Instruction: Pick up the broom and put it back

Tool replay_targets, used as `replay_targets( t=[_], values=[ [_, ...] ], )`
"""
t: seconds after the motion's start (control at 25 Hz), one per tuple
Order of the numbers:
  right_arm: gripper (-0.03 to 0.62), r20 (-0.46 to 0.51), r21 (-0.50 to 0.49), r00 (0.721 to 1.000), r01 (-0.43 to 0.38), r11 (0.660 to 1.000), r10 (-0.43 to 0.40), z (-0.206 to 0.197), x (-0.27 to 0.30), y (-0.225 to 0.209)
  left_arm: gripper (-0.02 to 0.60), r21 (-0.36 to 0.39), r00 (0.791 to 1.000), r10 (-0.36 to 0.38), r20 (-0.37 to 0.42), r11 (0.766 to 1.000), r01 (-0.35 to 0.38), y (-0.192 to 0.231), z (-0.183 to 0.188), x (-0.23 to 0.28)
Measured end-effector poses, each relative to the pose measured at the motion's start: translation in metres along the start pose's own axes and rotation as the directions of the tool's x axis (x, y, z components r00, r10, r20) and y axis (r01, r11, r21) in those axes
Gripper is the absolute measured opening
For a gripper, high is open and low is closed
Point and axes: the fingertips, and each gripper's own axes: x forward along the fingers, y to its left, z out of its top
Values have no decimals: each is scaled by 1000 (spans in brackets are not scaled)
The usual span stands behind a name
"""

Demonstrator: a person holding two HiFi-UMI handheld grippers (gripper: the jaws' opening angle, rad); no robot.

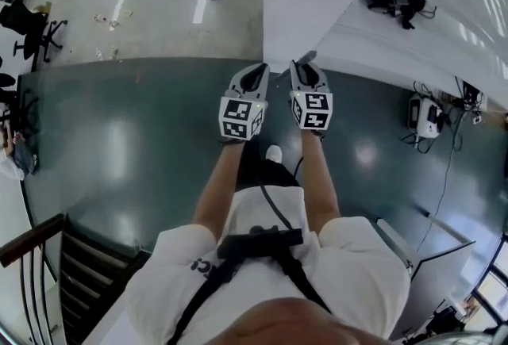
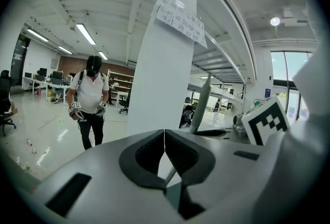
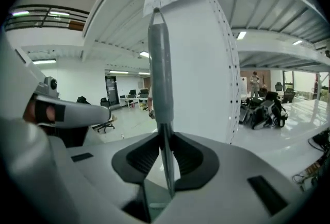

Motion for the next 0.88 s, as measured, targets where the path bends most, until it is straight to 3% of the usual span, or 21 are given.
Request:
replay_targets(
  t=[0.36,0.64,0.88],
  values=[
    [97,205,-64,977,-47,997,60,121,-81,25,12,50,992,20,123,998,-26,-34,95,-38],
    [97,317,-79,943,-80,994,101,175,-126,34,12,35,979,14,202,999,-21,-59,137,-67],
    [97,357,-127,917,-143,982,180,196,-152,62,11,24,969,72,237,997,-79,-61,151,-97]
  ],
)
